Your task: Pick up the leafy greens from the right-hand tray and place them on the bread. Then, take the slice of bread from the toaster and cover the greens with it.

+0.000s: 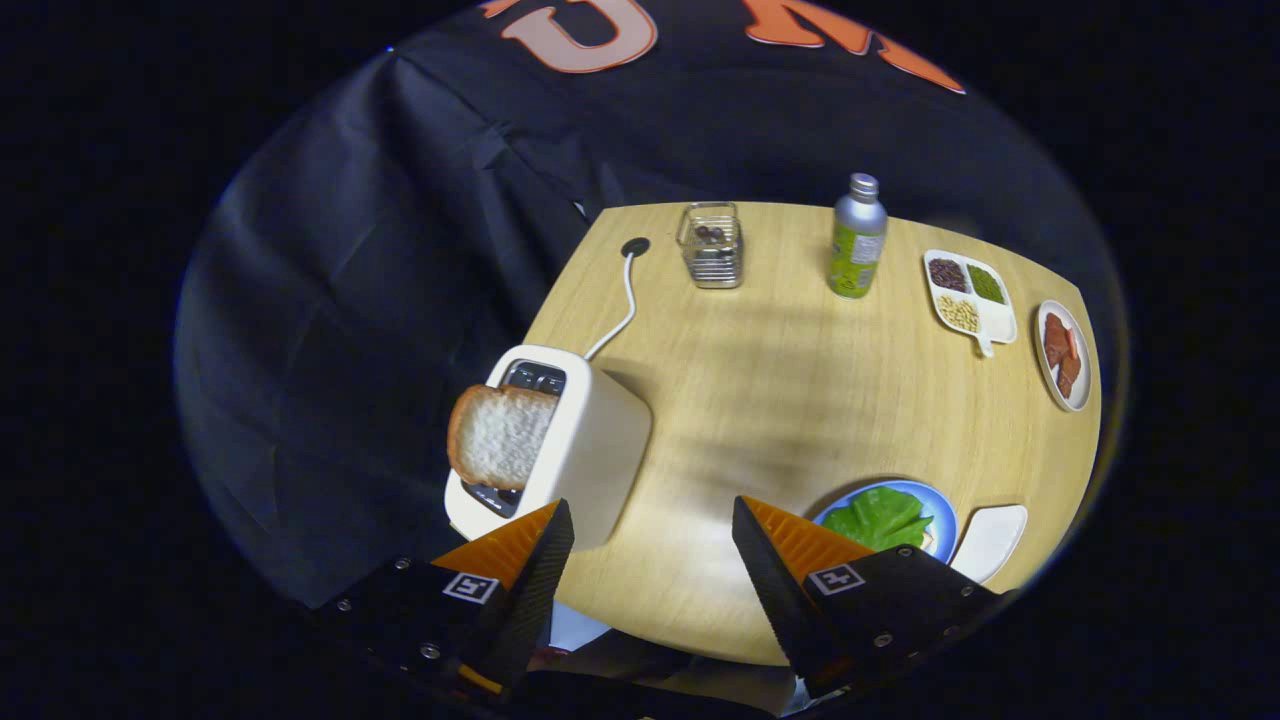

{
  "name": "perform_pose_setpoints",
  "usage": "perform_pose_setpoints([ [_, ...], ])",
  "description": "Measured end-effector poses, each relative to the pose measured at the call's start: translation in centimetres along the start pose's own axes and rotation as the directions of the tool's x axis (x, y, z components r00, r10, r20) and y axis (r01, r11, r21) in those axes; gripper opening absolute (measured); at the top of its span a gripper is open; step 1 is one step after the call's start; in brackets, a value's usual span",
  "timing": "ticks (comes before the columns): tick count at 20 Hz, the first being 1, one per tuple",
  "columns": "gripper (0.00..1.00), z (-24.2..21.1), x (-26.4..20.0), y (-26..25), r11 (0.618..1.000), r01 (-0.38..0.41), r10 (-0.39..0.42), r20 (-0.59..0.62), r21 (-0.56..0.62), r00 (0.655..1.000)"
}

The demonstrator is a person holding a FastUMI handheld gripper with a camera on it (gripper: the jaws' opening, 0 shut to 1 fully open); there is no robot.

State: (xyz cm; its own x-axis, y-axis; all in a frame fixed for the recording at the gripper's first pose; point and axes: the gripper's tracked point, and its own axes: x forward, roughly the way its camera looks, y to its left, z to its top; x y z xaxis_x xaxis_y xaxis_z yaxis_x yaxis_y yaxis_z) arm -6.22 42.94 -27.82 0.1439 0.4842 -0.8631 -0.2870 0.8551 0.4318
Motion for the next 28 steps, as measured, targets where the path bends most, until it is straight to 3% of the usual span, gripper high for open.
perform_pose_setpoints([
  [8,0.96,2.9,1.7,9.7,0.998,-0.015,0.013,-0.022,-0.064,1.000],
  [15,0.90,2.1,5.1,11.6,0.993,0.072,-0.083,-0.122,-0.089,0.989],
  [23,0.69,1.5,7.7,8.6,0.975,0.198,-0.212,-0.178,-0.097,0.961],
  [28,0.51,2.2,8.2,8.1,0.983,0.172,-0.182,-0.201,-0.071,0.962],
])
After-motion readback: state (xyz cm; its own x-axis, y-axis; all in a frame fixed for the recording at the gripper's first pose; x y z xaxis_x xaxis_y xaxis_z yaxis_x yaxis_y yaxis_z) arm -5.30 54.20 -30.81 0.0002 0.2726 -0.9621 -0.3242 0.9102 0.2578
